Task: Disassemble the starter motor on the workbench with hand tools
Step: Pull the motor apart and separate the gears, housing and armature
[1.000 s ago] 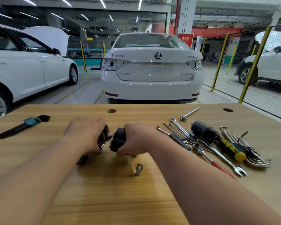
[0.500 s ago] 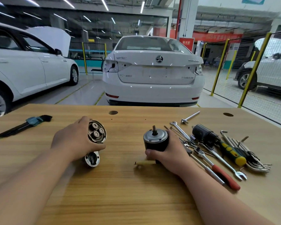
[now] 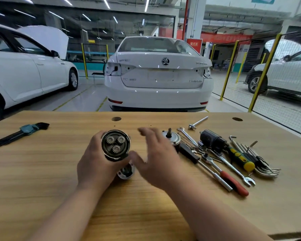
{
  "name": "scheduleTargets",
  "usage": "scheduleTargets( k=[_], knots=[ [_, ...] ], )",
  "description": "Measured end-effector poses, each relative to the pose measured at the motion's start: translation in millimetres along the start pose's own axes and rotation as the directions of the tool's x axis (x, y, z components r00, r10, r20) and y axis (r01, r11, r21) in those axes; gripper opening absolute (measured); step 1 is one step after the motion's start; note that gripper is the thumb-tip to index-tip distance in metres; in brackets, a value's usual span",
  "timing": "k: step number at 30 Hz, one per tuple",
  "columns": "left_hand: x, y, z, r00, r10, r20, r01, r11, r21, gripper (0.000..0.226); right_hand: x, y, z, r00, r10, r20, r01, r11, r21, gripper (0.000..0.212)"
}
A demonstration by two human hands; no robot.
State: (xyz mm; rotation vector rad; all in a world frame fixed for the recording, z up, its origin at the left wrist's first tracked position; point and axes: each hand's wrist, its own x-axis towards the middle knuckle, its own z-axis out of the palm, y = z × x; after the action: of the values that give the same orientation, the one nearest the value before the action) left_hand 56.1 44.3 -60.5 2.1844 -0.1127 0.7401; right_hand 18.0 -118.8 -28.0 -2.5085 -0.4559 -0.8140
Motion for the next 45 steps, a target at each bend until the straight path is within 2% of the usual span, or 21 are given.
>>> scheduleTargets(
  k=[2,6,13,18,21,26,28,29,30,31,33,34,35,36,37,38,39,40,41,42,45],
  knots=[
    [-3,-1,6,1.000,-0.020,-0.011,0.019,0.999,-0.044,0.080,9,-11,10,0.995,-0.040,0.093,0.043,0.999,-0.027,0.062],
    [-3,-4,9,1.000,-0.003,-0.011,0.003,1.000,-0.010,0.067,26,-24,20,0.991,-0.087,0.104,0.102,0.984,-0.149,0.056],
    [-3,2,10,0.999,-0.047,0.015,0.047,0.998,-0.032,0.079,40,-26,9,0.986,0.009,0.168,0.022,0.984,-0.178,0.046],
    [3,5,4,0.997,0.002,0.077,0.001,1.000,-0.028,0.085,46,-16,-3,0.955,0.010,0.296,0.004,0.999,-0.048,0.042],
    [13,13,0,0.985,0.045,0.164,-0.049,0.999,0.020,0.081,51,-7,-10,0.937,0.009,0.348,0.024,0.996,-0.091,0.044],
    [22,18,2,0.966,0.077,0.246,-0.095,0.994,0.063,0.083,54,3,-23,0.960,-0.054,0.276,0.096,0.986,-0.140,0.029],
    [23,16,3,0.965,0.094,0.243,-0.111,0.992,0.056,0.085,46,6,-29,0.998,0.008,0.067,-0.016,0.993,0.118,0.015],
    [24,14,3,0.966,0.096,0.241,-0.112,0.992,0.054,0.086,40,6,-32,0.987,0.149,-0.060,-0.116,0.920,0.375,0.006],
    [23,13,3,0.967,0.093,0.238,-0.108,0.993,0.052,0.086,33,6,-33,0.934,0.343,-0.100,-0.198,0.729,0.655,0.008],
    [23,13,3,0.968,0.092,0.232,-0.106,0.993,0.047,0.086,26,6,-32,0.860,0.511,-0.007,-0.255,0.442,0.860,0.015],
    [21,14,3,0.970,0.103,0.222,-0.116,0.992,0.047,0.085,16,3,-28,0.709,0.620,0.335,-0.342,-0.113,0.933,0.020],
    [20,16,4,0.969,0.109,0.220,-0.123,0.991,0.053,0.084,12,2,-25,0.647,0.593,0.479,-0.387,-0.286,0.876,0.015],
    [19,19,6,0.970,0.111,0.218,-0.128,0.990,0.064,0.084,11,0,-24,0.601,0.556,0.574,-0.460,-0.347,0.817,0.009],
    [18,21,7,0.970,0.106,0.219,-0.126,0.989,0.082,0.083,12,-1,-21,0.582,0.547,0.602,-0.560,-0.268,0.784,0.008],
    [18,24,8,0.970,0.097,0.222,-0.124,0.986,0.109,0.081,13,0,-17,0.610,0.568,0.552,-0.664,-0.015,0.748,0.012],
    [17,27,10,0.970,0.090,0.227,-0.125,0.982,0.141,0.079,15,1,-14,0.682,0.573,0.454,-0.695,0.315,0.646,0.018],
    [17,30,12,0.968,0.088,0.235,-0.131,0.976,0.172,0.076,16,-1,-10,0.764,0.537,0.357,-0.643,0.592,0.486,0.025],
    [17,32,13,0.965,0.096,0.243,-0.146,0.969,0.198,0.073,18,-2,-6,0.832,0.480,0.278,-0.552,0.770,0.321,0.030],
    [18,34,15,0.962,0.105,0.253,-0.163,0.962,0.219,0.070,19,-2,-4,0.863,0.447,0.236,-0.493,0.846,0.203,0.033],
    [19,36,16,0.959,0.112,0.261,-0.176,0.956,0.237,0.068,21,-1,-3,0.869,0.445,0.217,-0.480,0.864,0.153,0.035],
    [22,42,19,0.950,0.093,0.297,-0.184,0.937,0.296,0.078,24,4,-6,0.834,0.486,0.263,-0.542,0.812,0.218,0.036]
  ],
)
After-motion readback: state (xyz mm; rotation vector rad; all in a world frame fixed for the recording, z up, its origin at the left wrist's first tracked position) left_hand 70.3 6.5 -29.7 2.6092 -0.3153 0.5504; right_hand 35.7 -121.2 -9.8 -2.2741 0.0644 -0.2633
